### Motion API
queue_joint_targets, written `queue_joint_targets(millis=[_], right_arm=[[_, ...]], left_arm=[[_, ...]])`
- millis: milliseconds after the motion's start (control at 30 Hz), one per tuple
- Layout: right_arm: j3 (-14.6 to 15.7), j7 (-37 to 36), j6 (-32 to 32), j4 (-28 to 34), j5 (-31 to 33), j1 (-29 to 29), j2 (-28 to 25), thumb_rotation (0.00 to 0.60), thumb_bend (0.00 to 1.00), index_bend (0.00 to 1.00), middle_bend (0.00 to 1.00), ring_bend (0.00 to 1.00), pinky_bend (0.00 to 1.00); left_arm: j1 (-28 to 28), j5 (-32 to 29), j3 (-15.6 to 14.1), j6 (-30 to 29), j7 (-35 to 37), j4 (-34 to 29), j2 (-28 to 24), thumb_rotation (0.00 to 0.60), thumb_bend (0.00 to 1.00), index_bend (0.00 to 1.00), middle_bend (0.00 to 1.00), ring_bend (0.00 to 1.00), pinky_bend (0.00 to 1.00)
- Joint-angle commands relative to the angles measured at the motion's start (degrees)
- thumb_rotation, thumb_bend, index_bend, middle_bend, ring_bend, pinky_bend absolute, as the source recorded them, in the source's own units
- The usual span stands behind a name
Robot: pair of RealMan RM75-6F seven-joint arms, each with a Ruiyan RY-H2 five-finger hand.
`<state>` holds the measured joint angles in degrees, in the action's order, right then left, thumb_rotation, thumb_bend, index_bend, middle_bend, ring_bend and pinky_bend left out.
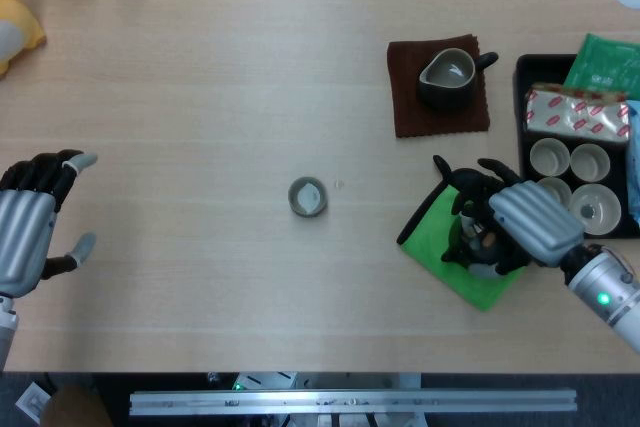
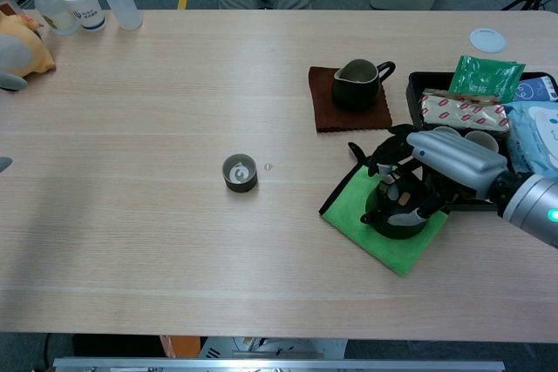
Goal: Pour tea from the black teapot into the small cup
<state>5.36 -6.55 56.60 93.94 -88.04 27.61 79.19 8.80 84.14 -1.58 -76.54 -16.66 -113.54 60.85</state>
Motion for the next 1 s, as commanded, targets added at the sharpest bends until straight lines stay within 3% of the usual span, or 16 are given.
queue_joint_targets(millis=[33,233,467,1000], right_arm=[[-0.2,0.6,-0.6,0.3,0.0,0.5,-0.5,0.59,0.0,0.64,0.38,0.21,0.0],[-0.7,2.8,-2.2,1.4,0.5,1.6,-1.8,0.587,0.0,0.66,0.38,0.21,0.0],[-0.8,2.3,-3.6,2.6,0.4,2.6,-3.2,0.531,0.0,0.7,0.39,0.21,0.0],[-1.3,8.2,-3.8,2.1,0.9,3.2,-3.6,0.529,0.0,0.74,0.4,0.19,0.0]], left_arm=[[0.0,0.0,0.0,0.0,0.0,0.0,0.0,0.6,0.27,0.15,0.19,0.16,0.2],[0.0,0.1,-0.1,-0.1,0.1,-0.1,-0.1,0.6,0.27,0.15,0.19,0.16,0.2],[-0.1,0.0,-0.2,-0.2,0.3,0.0,-0.2,0.6,0.27,0.15,0.19,0.16,0.2],[0.2,-0.3,-0.2,0.2,0.1,0.2,-0.1,0.6,0.27,0.15,0.19,0.16,0.2]])
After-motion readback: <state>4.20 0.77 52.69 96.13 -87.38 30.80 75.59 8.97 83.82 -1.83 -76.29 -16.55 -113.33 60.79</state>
